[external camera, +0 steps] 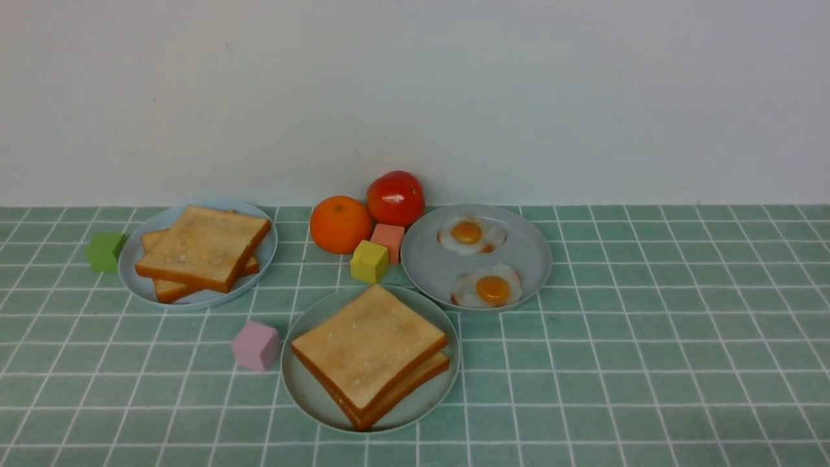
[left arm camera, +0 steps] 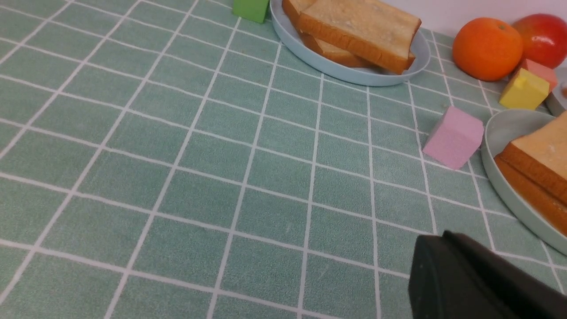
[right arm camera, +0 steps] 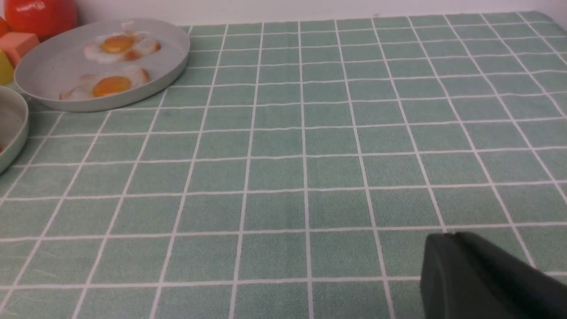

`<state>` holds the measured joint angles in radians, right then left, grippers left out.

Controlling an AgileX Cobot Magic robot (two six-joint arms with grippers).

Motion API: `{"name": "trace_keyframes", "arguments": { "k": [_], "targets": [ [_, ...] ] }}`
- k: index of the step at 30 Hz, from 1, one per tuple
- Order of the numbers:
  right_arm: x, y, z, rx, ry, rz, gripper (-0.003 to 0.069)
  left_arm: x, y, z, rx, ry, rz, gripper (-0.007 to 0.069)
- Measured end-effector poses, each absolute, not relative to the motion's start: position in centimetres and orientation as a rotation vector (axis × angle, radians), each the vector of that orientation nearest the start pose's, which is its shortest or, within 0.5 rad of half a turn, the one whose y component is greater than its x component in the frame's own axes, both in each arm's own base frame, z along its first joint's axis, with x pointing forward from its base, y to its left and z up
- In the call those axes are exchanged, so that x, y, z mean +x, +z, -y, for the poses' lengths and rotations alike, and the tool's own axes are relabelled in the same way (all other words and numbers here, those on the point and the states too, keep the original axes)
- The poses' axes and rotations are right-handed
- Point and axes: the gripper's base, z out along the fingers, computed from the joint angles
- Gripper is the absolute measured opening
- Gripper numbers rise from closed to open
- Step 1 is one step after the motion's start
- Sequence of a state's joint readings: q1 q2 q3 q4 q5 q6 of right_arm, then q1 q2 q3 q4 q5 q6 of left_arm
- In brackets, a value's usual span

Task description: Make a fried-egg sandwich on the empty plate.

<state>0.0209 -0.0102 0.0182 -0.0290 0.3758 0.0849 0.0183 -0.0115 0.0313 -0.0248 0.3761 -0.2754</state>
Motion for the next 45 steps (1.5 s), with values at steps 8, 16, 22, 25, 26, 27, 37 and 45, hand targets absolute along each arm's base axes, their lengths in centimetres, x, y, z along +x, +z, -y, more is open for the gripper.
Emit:
{"name": "trace_keyframes", "arguments": {
  "k": [8, 16, 22, 25, 26, 27, 37, 45],
  "targets": [
    [5.25, 17.38, -0.01, 0.042, 0.044, -1.867, 0.0041, 5.25, 16.95, -0.01, -0.292, -0.201, -1.862, -0.0013],
    [5.25, 17.38, -0.01, 0.042, 0.044, -1.867, 0.0050, 5.25, 16.95, -0.01, -0.292, -0.201, -1.862, -0.0013],
    [5.25, 17.38, -0.01, 0.042, 0.044, -1.867, 0.0062, 5.25, 16.95, -0.01, -0.292, -0.201, -1.862, -0.0010],
    [5.25, 17.38, -0.01, 0.042, 0.044, -1.867, 0.0064, 5.25, 16.95, -0.01, -0.292, -0.201, -1.862, -0.0007],
    [5.25, 17.38, -0.01, 0.042, 0.044, -1.867, 0.0065, 5.25, 16.95, -0.01, -0.292, -0.201, -1.862, -0.0006],
    [5.25, 17.38, -0.01, 0.042, 0.044, -1.867, 0.0067, 5.25, 16.95, -0.01, -0.292, -0.201, -1.862, -0.0005],
    [5.25, 17.38, -0.01, 0.041, 0.044, -1.867, 0.0084, 5.25, 16.95, -0.01, -0.292, -0.201, -1.862, 0.0004],
    [5.25, 17.38, -0.01, 0.041, 0.044, -1.867, 0.0095, 5.25, 16.95, -0.01, -0.292, -0.202, -1.862, 0.0011]
  ]
}}
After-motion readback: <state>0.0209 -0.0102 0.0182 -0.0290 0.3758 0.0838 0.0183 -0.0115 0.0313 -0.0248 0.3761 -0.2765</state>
